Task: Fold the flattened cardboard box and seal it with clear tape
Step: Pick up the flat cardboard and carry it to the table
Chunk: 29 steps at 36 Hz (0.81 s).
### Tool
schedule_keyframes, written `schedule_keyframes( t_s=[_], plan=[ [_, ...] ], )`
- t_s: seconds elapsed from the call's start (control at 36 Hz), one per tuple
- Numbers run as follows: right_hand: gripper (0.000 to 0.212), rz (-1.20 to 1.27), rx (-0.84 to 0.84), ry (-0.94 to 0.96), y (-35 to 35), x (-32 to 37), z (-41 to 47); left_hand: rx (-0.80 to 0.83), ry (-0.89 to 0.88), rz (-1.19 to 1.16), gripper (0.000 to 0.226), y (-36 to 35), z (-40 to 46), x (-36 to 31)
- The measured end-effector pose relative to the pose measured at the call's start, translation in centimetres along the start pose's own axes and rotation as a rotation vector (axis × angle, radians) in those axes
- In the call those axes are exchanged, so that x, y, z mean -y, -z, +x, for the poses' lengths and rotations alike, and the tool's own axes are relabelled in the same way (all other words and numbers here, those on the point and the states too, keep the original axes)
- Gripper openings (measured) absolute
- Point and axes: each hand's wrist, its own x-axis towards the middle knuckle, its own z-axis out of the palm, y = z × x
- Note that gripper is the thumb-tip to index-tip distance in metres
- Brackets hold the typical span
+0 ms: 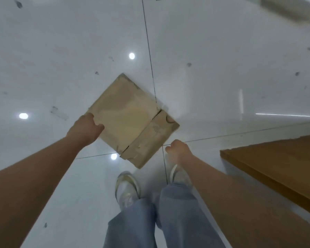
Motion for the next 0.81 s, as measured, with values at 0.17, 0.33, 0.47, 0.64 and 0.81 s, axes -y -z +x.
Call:
schedule_keyframes(
  t_s=[0.17, 0.33, 0.47, 0.64, 0.81],
  plan=[
    [0.052, 0.426, -0.118, -0.128, -1.6, -0.1, 6.4, -0.184, 0.093, -0.071, 0.068, -3.5, 7.2, 0.5],
    [0.063, 0.787, -0.321, -0.265, -3.8, -0.1, 8.9, -0.2, 0.094, -0.14, 0.079, -4.8, 9.5, -0.4],
    [0.069, 0.967, -0.182, -0.24, -2.6, -1.3, 8.3, -0.103, 0.09, -0.402, 0.067, -3.0, 8.0, -0.3],
    [0.029, 1.243, 0.005, -0.147, 3.0, -1.3, 0.6, -0.032, 0.041, -0.546, 0.058, 2.7, 0.9, -1.6],
    [0.036, 1.035, -0.108, -0.046, 12.3, 2.9, -11.0, -0.036, -0.045, -0.594, 0.05, 13.9, -9.0, -5.9]
  ],
)
